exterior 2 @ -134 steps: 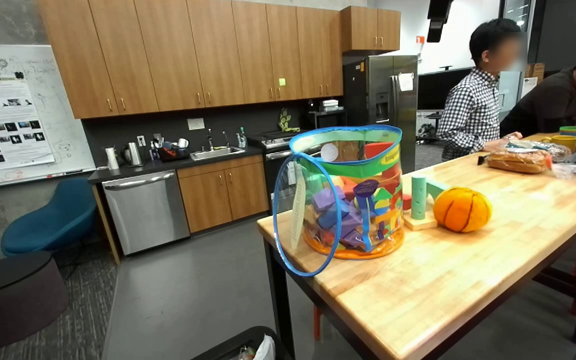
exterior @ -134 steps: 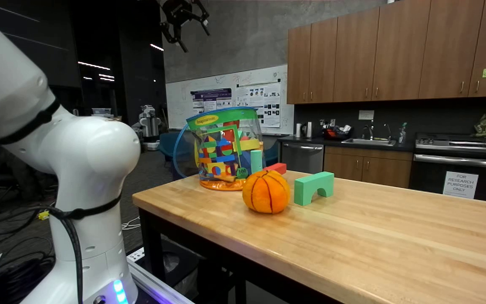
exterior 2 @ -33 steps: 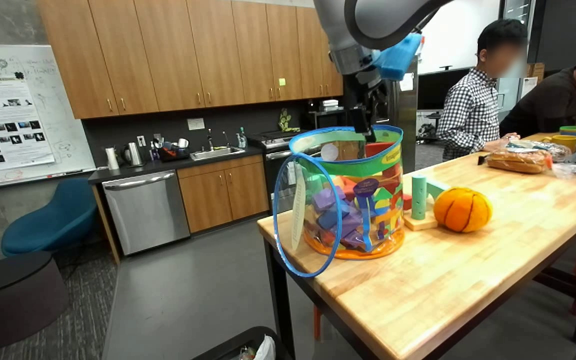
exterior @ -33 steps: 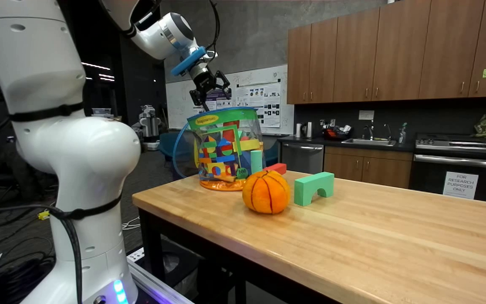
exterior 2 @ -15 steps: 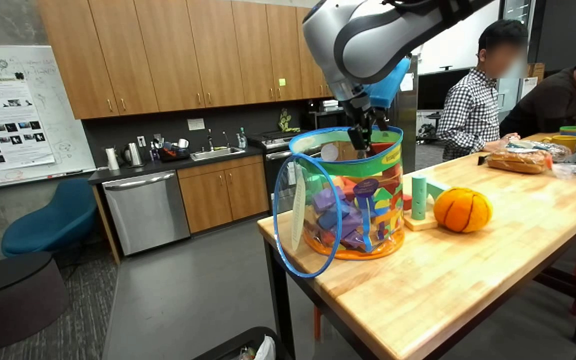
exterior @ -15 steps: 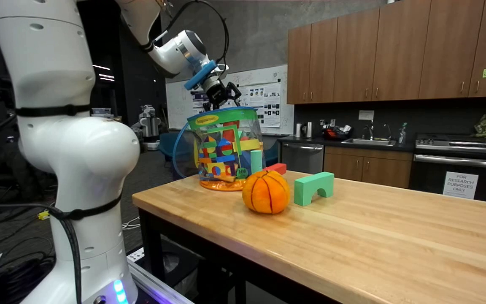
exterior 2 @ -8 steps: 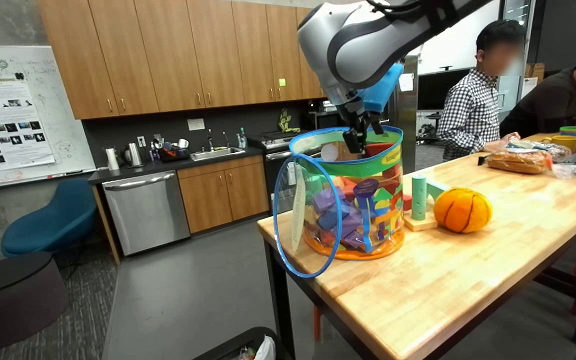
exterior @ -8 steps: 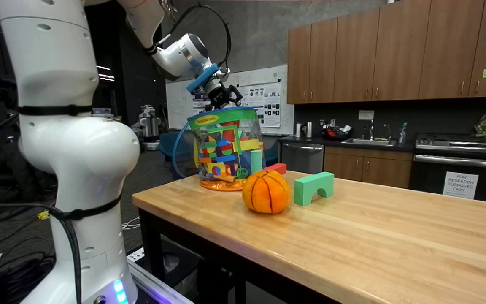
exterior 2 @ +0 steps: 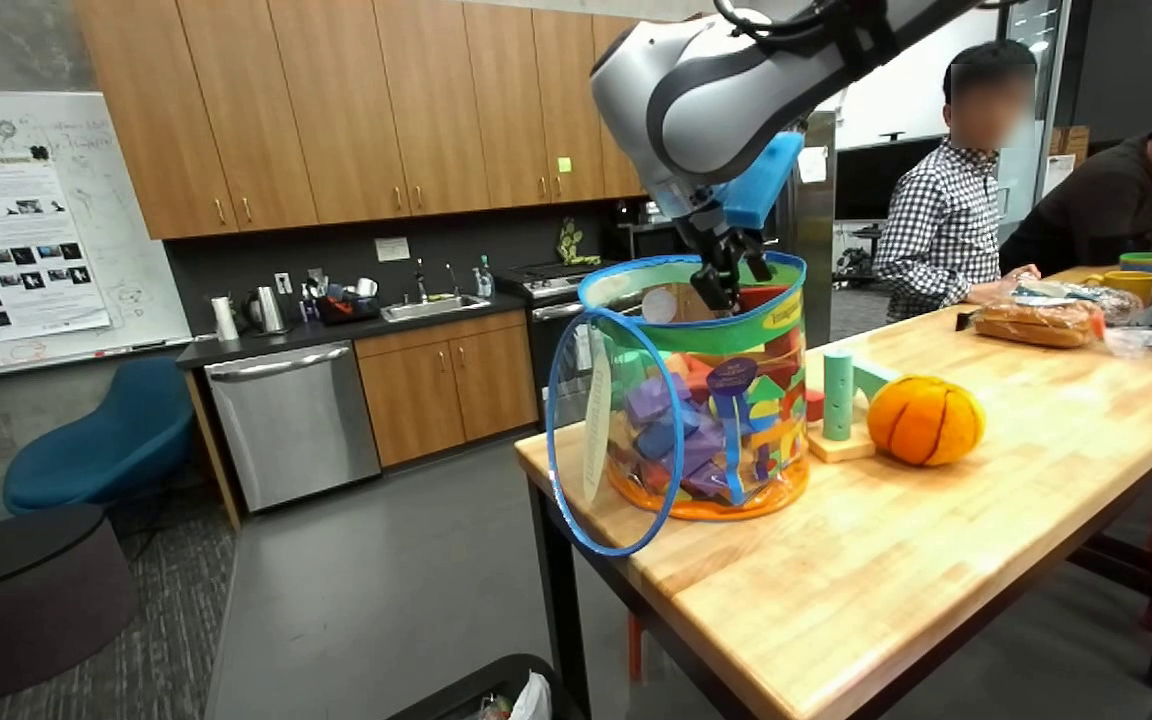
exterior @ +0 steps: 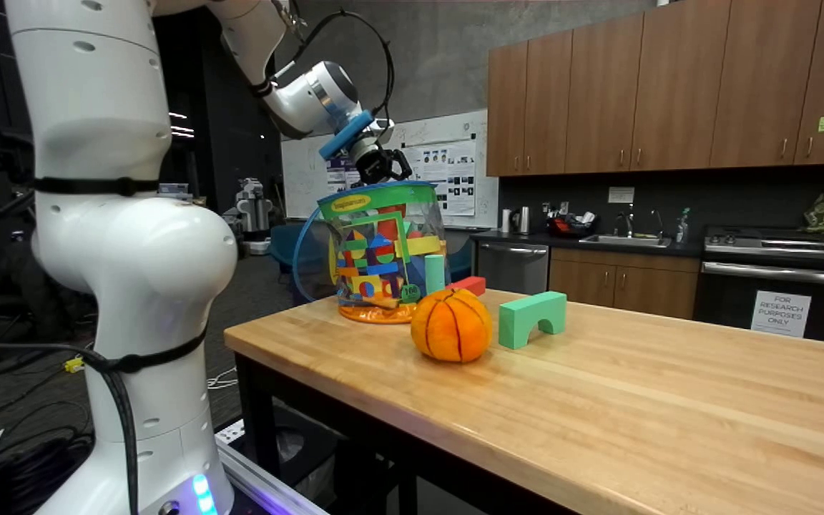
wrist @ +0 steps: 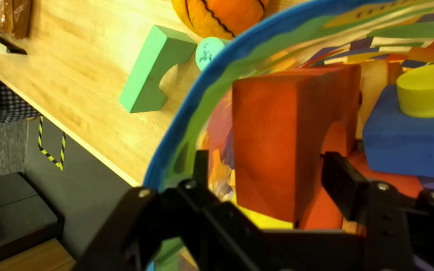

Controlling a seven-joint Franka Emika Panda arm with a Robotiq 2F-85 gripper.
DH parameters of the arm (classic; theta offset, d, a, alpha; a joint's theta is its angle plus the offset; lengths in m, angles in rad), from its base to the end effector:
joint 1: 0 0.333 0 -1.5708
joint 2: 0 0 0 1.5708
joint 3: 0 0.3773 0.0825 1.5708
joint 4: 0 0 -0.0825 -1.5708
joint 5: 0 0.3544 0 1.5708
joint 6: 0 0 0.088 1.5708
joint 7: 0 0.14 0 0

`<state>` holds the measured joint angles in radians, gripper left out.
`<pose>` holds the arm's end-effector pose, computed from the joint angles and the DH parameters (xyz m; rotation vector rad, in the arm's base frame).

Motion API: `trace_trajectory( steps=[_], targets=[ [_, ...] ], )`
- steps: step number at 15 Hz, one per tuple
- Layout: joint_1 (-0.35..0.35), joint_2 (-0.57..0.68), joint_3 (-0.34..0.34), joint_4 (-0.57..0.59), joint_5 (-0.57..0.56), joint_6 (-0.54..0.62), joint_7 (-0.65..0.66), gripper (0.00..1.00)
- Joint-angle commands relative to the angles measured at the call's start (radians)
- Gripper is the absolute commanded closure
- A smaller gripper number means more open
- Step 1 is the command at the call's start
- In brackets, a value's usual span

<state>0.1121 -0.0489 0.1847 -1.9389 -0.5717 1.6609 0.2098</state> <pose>0.4860 0.0761 0.5448 2.5189 0.2607 -0.0971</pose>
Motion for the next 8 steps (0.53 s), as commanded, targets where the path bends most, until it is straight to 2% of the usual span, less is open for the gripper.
trace_trajectory(
  steps=[1,2,4,8],
  targets=[
    [0.009,0.003,-0.010,0.014,-0.018,-0.061,0.031,0.55],
    [0.009,0.004,-0.011,0.014,-0.018,-0.071,0.038,0.64],
    [0.009,0.005,-0.011,0.014,-0.017,-0.084,0.042,0.76],
    [0.010,0.008,-0.011,0.016,-0.020,-0.094,0.047,0.78]
  ],
)
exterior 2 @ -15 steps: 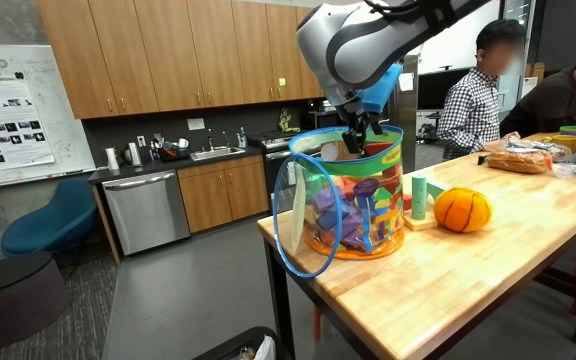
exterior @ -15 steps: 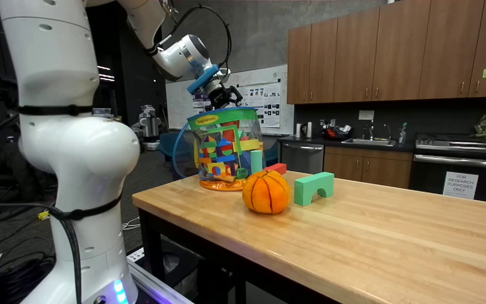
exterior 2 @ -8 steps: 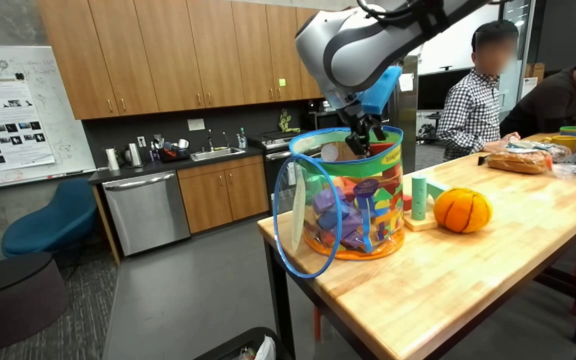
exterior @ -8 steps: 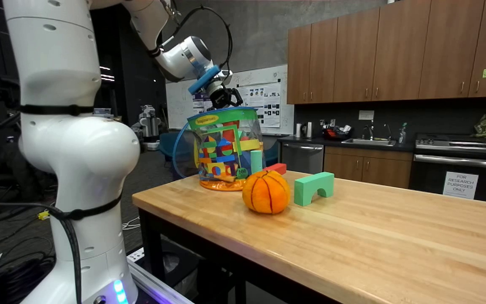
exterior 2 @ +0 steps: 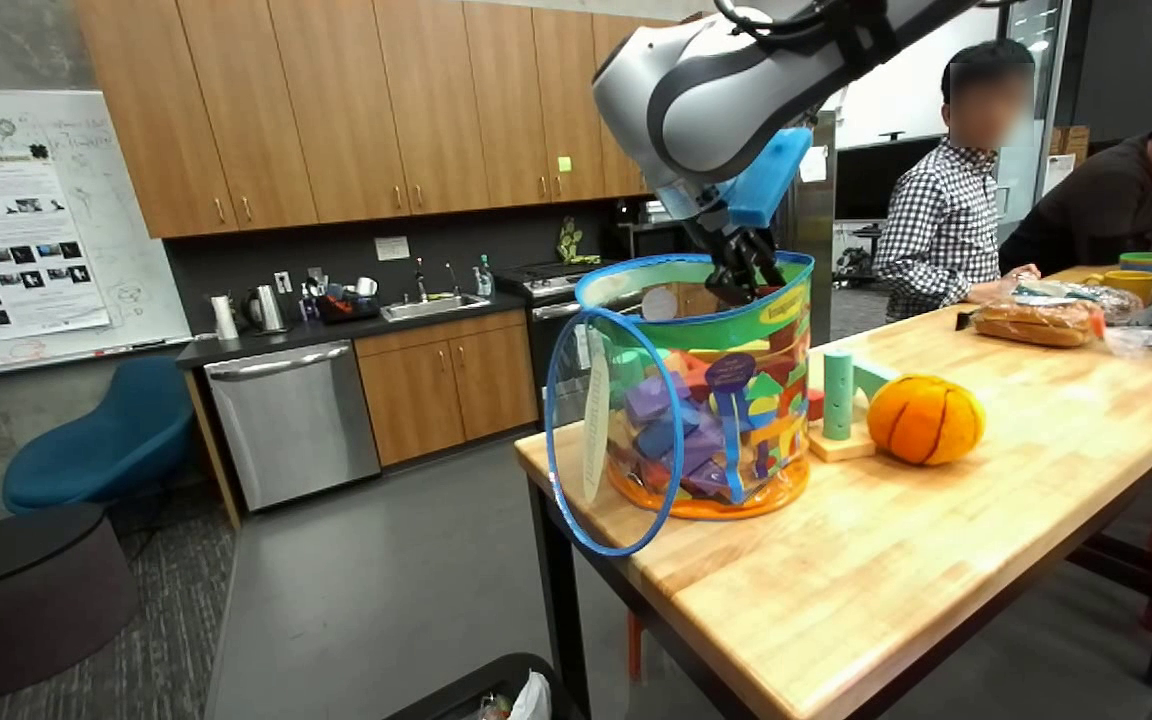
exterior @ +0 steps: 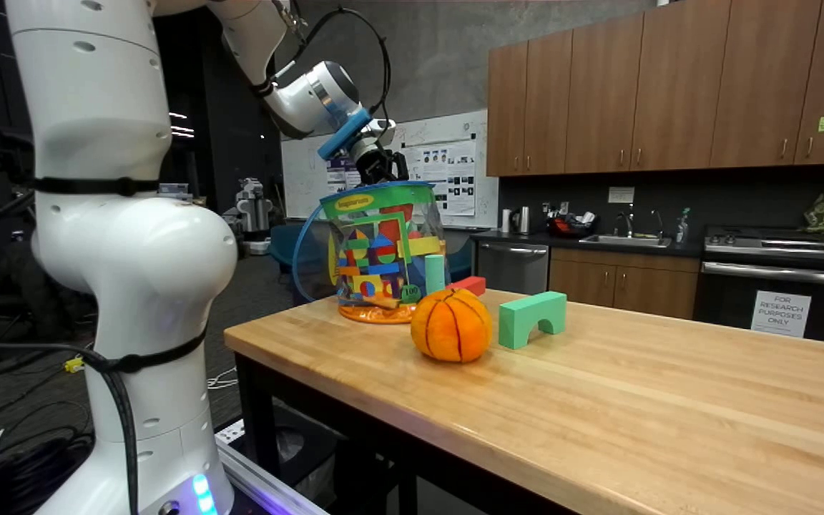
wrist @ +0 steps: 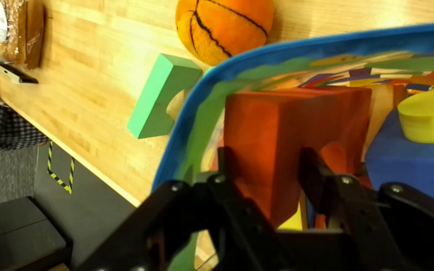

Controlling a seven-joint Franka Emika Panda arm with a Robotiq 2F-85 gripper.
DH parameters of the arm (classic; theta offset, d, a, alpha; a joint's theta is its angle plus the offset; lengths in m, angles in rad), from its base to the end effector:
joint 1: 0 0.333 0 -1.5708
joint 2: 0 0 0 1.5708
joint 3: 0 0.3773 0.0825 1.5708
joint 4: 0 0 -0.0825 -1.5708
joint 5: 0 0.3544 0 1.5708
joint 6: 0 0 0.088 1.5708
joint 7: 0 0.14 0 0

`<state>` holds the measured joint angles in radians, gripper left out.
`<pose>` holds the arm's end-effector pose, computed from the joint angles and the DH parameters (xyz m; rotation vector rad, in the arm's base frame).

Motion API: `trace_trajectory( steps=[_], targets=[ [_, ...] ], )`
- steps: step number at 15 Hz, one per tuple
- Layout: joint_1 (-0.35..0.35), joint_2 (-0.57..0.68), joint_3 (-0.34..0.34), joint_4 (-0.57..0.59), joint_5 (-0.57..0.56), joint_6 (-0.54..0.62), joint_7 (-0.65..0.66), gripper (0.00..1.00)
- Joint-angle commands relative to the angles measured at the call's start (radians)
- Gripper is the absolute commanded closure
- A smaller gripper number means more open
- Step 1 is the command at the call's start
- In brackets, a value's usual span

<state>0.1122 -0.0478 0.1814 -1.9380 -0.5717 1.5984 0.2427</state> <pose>0.4784 0.0687 0.5425 2.5013 0.1908 -0.1597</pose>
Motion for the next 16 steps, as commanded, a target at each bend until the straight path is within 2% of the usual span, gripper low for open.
trace_trajectory(
  steps=[1,9,16],
  targets=[
    [0.010,0.006,-0.008,0.015,-0.022,-0.035,0.013,0.78],
    [0.025,-0.092,0.001,-0.007,-0.040,-0.071,-0.035,0.78],
    [0.028,-0.169,0.016,0.019,-0.159,-0.153,-0.029,0.78]
  ],
)
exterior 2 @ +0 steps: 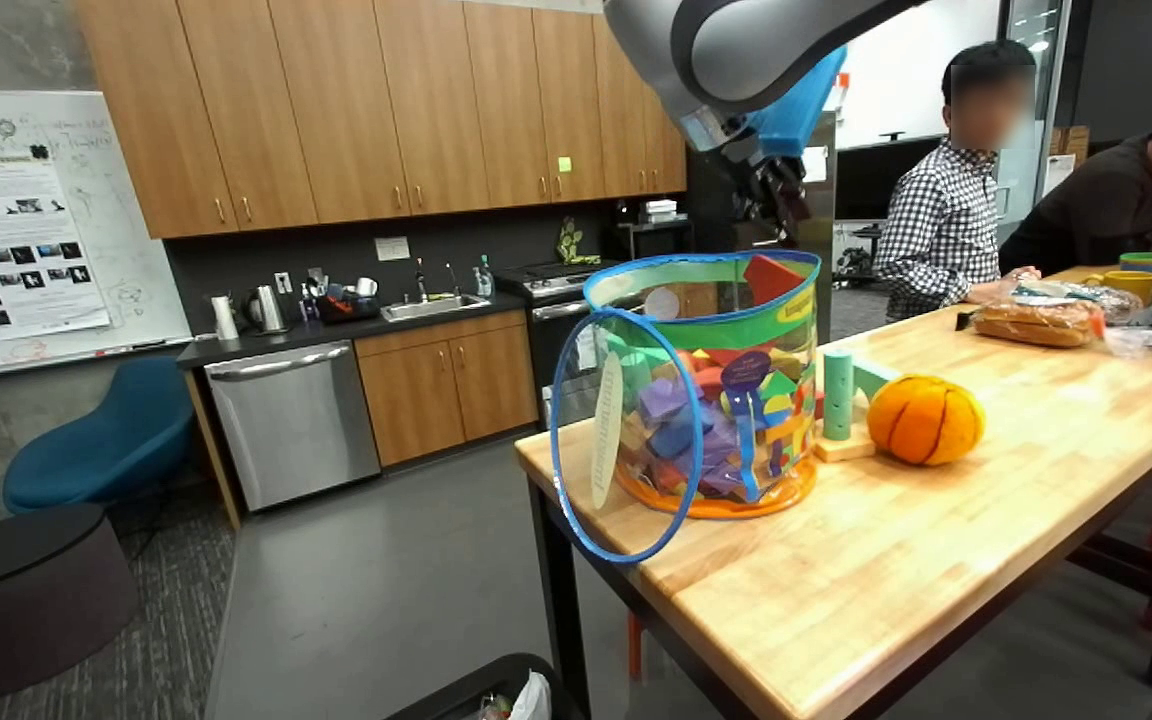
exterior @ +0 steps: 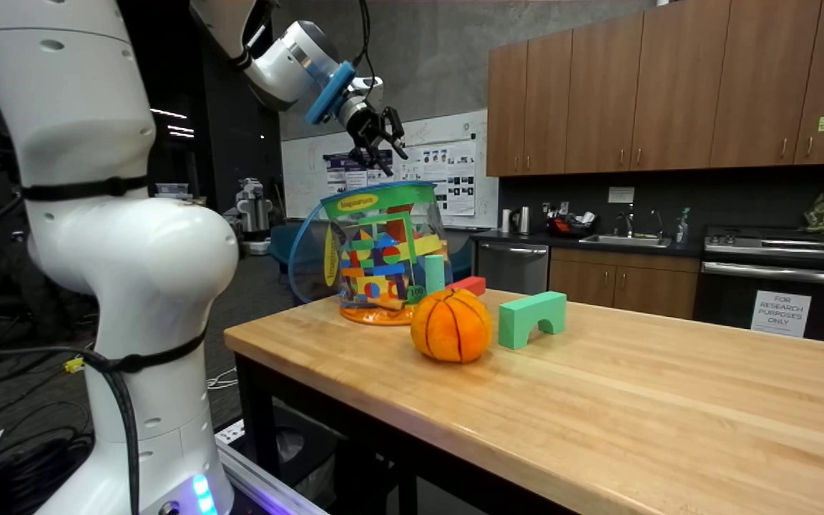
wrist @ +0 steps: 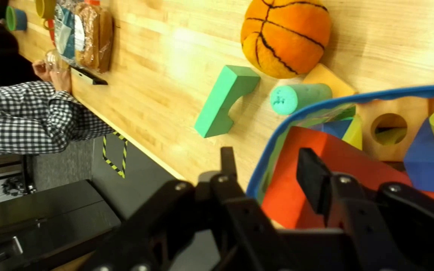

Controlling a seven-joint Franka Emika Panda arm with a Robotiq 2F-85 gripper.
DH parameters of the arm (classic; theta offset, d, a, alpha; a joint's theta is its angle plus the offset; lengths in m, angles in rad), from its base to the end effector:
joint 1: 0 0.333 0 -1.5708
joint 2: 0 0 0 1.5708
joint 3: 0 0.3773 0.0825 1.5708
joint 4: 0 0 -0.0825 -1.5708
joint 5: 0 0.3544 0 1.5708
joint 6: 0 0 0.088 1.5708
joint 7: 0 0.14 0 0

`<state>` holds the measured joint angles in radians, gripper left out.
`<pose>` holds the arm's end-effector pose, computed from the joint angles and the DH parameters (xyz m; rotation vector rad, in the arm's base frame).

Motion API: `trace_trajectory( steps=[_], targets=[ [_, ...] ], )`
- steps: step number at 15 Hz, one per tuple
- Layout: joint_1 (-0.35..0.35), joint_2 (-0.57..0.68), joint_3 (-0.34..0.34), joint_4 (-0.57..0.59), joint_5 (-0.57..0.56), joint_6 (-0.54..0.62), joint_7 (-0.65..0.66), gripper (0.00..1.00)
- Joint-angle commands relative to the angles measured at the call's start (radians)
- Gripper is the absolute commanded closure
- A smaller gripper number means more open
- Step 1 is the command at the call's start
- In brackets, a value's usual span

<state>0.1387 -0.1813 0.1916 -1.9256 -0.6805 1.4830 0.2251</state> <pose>0.4356 0.0602 0.6150 2.3775 0.1541 -0.0630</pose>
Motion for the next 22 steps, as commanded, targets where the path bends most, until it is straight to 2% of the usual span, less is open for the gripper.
trace_trajectory(
  steps=[1,3,4,5,6,9,13,14,17,22],
  targets=[
    [0.001,-0.043,0.007,0.011,-0.069,-0.045,-0.011,0.78],
    [0.004,-0.055,0.009,0.011,-0.093,-0.048,-0.014,0.78],
    [0.007,-0.059,0.009,0.012,-0.095,-0.041,-0.016,0.28],
    [0.010,-0.063,0.009,0.010,-0.090,-0.030,-0.022,0.27],
    [0.005,-0.046,0.005,0.011,-0.078,-0.030,-0.001,0.47],
    [0.009,-0.050,0.009,0.012,-0.078,-0.030,-0.002,0.28],
    [0.010,-0.050,0.009,0.012,-0.078,-0.030,-0.002,0.27],
    [0.010,-0.050,0.009,0.012,-0.078,-0.030,-0.002,0.07],
    [0.010,-0.041,0.008,0.005,-0.076,0.003,0.028,0.00],
    [0.010,-0.021,0.009,0.010,-0.076,0.033,0.046,0.00]
  ],
)
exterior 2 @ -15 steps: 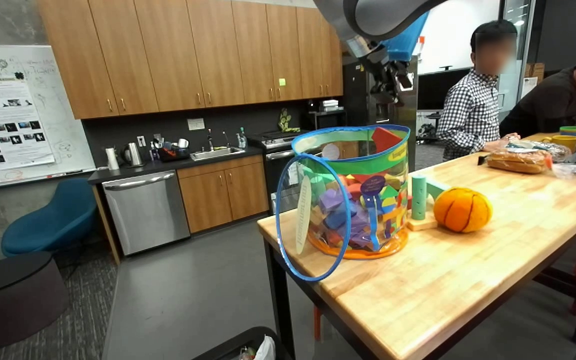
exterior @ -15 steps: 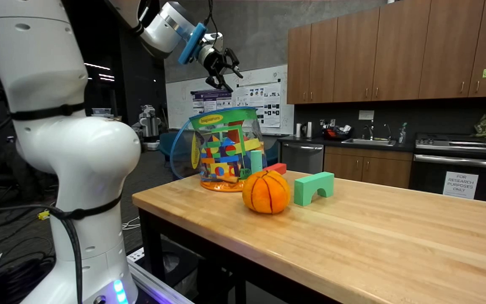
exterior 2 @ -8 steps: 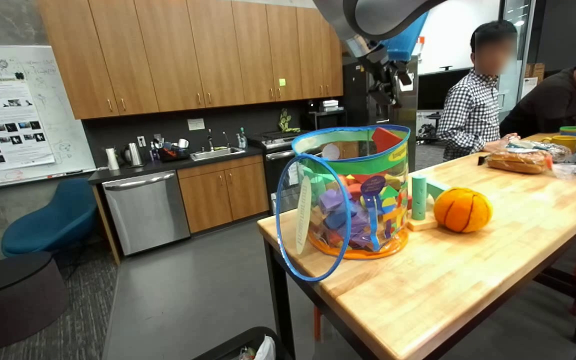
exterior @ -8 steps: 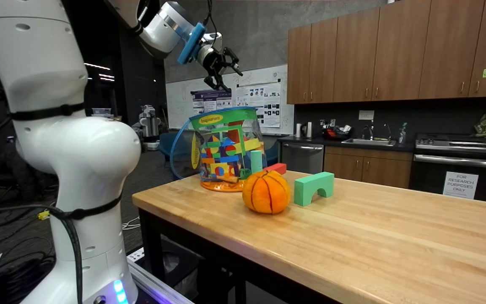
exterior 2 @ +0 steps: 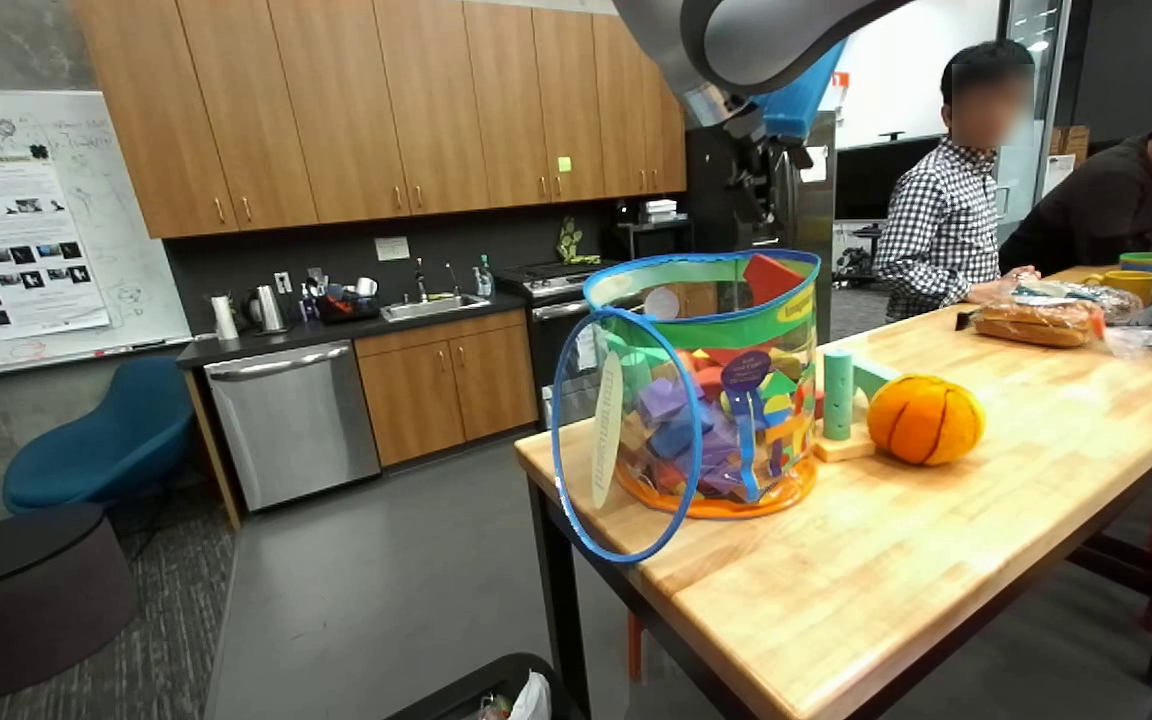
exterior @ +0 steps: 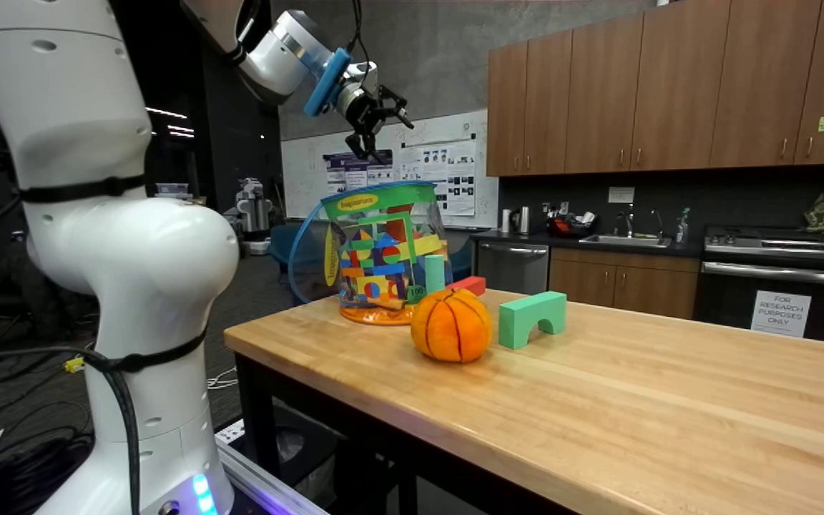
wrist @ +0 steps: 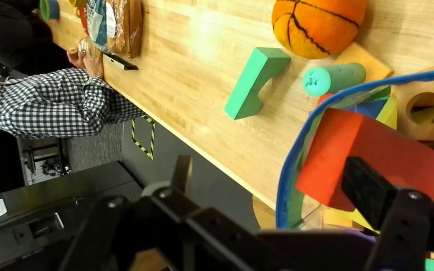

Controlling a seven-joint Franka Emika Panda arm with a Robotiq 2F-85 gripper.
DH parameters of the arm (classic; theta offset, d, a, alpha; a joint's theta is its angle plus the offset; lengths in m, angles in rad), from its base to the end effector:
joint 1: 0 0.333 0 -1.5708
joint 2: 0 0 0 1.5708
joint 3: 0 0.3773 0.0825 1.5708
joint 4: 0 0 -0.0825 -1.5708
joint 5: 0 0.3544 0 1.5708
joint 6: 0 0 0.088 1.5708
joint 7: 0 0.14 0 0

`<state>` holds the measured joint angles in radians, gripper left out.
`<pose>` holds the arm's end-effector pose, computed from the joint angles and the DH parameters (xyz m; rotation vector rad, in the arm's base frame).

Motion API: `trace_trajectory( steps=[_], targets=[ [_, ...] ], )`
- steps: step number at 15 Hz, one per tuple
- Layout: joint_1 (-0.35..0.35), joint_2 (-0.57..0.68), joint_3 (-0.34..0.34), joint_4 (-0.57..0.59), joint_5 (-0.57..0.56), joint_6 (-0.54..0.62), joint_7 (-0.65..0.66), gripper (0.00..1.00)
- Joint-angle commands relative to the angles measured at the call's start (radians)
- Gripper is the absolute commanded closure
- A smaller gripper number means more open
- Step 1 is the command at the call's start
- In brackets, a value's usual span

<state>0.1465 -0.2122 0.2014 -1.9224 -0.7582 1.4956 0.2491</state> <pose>0.4312 0.0610 0.6380 2.3099 0.1357 0.0415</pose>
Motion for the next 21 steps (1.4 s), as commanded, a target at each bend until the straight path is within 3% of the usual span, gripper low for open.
trace_trajectory(
  steps=[1,8,21],
  targets=[
    [0.002,0.015,-0.001,0.009,0.004,0.029,0.033,0.00],
    [0.000,0.083,0.000,0.019,0.009,0.100,0.130,0.00],
    [0.003,0.146,-0.001,0.027,0.002,0.051,0.214,0.00]
  ],
)
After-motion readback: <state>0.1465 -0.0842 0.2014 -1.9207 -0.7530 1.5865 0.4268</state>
